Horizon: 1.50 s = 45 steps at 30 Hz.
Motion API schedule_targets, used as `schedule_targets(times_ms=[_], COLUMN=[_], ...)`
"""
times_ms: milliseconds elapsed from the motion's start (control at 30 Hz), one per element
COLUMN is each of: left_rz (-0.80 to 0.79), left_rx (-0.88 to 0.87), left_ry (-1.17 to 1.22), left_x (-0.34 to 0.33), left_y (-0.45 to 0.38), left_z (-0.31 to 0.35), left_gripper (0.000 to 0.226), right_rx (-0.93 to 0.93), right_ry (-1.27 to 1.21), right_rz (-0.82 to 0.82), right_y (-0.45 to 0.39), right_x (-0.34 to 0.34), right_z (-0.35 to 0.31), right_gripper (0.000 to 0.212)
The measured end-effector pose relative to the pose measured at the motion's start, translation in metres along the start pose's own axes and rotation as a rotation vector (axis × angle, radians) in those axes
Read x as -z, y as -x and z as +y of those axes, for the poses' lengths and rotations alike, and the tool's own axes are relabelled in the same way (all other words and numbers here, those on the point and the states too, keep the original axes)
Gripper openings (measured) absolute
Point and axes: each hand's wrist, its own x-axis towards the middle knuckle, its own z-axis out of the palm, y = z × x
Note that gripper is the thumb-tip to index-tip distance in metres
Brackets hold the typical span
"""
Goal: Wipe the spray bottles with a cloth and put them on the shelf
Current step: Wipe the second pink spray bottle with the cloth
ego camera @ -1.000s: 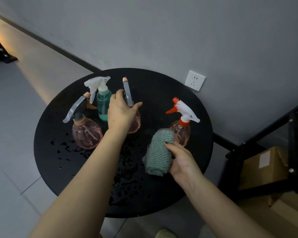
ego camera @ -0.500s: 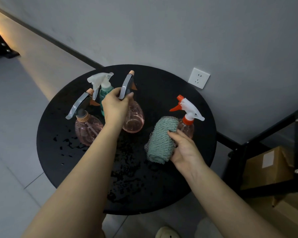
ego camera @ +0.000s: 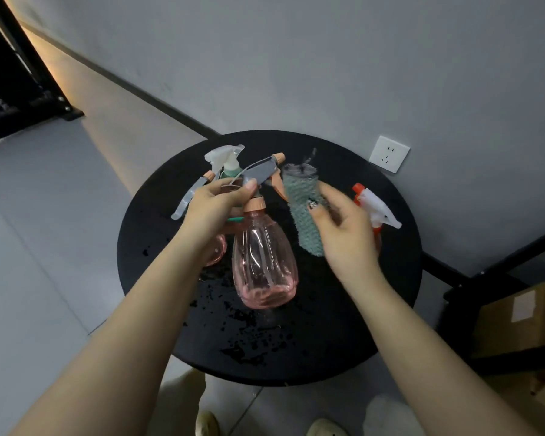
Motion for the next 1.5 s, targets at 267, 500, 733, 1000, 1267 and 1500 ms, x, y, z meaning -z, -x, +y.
schedule_targets(times_ms=[267,500,733,1000,1267,1500], left_rz=[0.135,0.041,0.018,0.070,-0.020,-0.088], left_rx=[0.092,0.102,0.139,0.127,0.165,0.156], left_ry=[0.034,0.069,0.118,0.030,0.037,0.152], left_x=[0.015,0.011,0.013,0.018,0.010,0.004], left_y=[-0.005,-0.008,-0.008,-0.012,-0.008,-0.007], left_z=[0.001,-0.001,0.007,0.007,0.004,-0.001], left_gripper=[0.012,0.004,0.013,0.018,0.018,0.021], right_rx=[0.577,0.687,0.873,0.941,0.595,0.479], right_ry=[0.563,0.672,0.757,0.762,0.603,0.554], right_rz=[-0.297,-0.408,-0.514,-0.577,-0.420,-0.413], right_y=[0.013,0.021,0.043,0.061,0.036,0.031], right_x=[-0.030,-0.016,0.001,0.007,-0.016,-0.018], right_z=[0.008,0.015,0.023,0.033,0.016,0.011], right_gripper=[0.051,0.069,0.053,0.031,0.037,0.044])
